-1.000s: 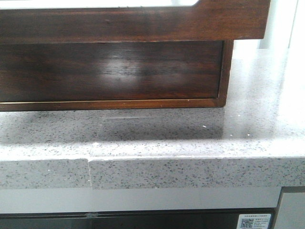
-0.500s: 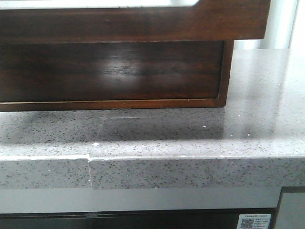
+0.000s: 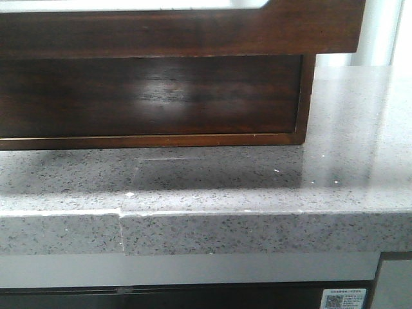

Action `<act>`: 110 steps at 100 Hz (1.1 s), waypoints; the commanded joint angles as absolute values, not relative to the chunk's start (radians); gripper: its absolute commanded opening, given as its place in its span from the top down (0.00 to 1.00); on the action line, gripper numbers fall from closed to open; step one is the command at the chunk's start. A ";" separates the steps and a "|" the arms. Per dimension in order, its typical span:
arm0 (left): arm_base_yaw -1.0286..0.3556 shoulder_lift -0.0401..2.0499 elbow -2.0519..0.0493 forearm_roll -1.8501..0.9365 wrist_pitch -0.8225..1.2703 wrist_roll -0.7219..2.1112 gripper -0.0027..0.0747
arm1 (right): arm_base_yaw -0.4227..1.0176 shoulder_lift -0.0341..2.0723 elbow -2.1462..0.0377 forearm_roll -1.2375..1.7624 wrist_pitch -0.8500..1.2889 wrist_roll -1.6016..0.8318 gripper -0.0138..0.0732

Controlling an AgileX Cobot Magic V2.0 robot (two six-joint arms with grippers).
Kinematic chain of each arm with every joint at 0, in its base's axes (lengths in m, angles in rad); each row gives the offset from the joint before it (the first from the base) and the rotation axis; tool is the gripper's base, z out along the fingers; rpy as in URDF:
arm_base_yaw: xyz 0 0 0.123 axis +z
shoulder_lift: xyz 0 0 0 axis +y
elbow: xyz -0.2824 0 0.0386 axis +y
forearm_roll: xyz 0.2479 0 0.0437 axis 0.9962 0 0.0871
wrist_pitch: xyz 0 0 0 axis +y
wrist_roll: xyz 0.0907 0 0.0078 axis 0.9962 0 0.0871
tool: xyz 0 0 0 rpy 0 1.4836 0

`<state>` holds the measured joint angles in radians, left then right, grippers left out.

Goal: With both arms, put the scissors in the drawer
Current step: 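Lift the scissors with the right gripper and carry them over the drawer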

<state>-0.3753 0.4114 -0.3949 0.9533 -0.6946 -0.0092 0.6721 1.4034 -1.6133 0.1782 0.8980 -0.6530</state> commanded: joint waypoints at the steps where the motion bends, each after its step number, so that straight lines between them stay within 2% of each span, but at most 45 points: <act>1: -0.383 0.417 -0.429 0.894 -0.717 -0.023 0.59 | 0.690 1.405 -1.646 0.157 0.818 -0.677 0.92; 51: -0.383 0.417 -0.429 0.894 -0.713 -0.023 0.59 | 0.707 1.532 -1.646 0.109 0.863 -0.677 0.92; 95: -0.383 0.417 -0.429 0.894 -0.697 -0.023 0.59 | 0.707 1.555 -1.646 0.102 0.885 -0.677 0.92; 103: -0.383 0.417 -0.429 0.894 -0.697 -0.023 0.59 | 0.707 1.555 -1.646 0.102 0.885 -0.677 0.86; 110: -0.383 0.417 -0.429 0.894 -0.697 -0.023 0.59 | 0.707 1.555 -1.646 0.102 0.887 -0.677 0.74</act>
